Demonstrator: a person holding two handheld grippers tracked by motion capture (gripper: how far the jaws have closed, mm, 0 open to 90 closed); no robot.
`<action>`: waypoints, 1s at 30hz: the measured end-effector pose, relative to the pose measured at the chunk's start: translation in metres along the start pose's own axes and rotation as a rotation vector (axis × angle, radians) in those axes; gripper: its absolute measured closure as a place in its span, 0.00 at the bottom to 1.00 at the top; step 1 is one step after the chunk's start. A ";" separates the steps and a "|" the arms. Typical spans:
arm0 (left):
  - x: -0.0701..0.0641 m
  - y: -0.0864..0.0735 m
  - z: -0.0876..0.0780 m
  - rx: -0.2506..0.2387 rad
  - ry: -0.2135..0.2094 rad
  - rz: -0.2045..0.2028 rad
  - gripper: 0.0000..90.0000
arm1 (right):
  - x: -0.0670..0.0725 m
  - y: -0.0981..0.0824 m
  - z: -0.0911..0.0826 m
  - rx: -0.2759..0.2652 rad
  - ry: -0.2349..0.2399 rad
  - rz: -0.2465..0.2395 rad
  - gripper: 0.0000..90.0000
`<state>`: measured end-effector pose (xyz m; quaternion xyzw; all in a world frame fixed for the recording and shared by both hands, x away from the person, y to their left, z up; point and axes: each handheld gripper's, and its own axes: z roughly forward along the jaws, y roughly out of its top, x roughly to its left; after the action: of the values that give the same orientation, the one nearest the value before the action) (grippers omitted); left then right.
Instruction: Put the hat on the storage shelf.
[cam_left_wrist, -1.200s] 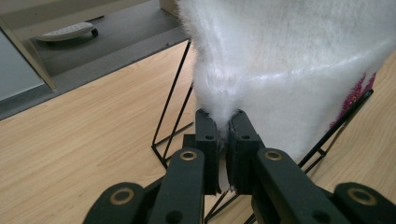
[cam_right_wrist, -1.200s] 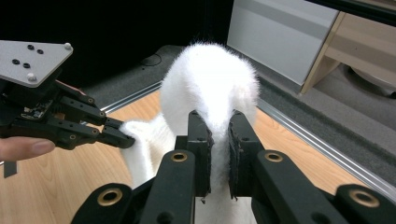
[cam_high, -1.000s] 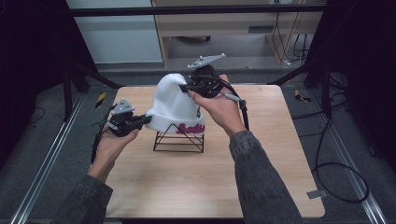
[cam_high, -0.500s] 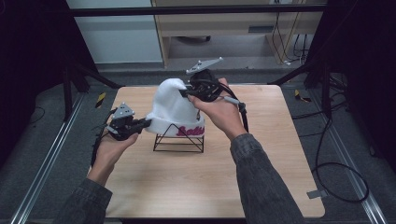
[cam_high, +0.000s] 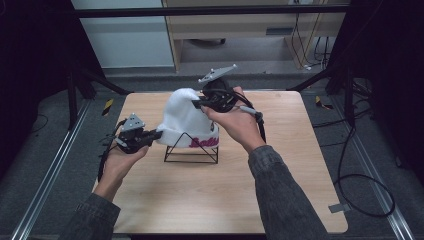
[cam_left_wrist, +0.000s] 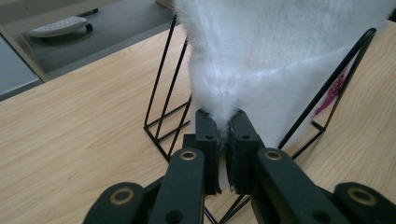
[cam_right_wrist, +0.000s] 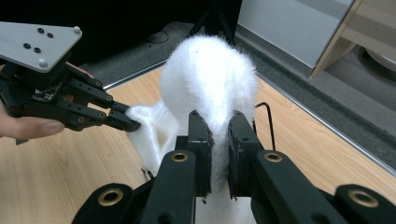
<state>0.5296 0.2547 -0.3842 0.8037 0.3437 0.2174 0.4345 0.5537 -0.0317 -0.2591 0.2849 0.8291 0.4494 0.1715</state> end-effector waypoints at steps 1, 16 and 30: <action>0.000 0.000 0.000 0.000 -0.001 0.000 0.94 | -0.001 -0.001 0.000 0.000 0.001 0.000 0.91; 0.000 -0.012 0.004 0.004 0.004 -0.012 0.94 | 0.003 -0.011 0.006 0.025 -0.001 0.001 0.91; 0.002 -0.028 0.018 0.070 -0.001 -0.013 0.94 | 0.012 -0.026 0.021 0.084 -0.005 0.001 0.91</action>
<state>0.5327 0.2575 -0.4173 0.8161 0.3562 0.2021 0.4077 0.5479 -0.0217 -0.2926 0.2936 0.8467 0.4134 0.1612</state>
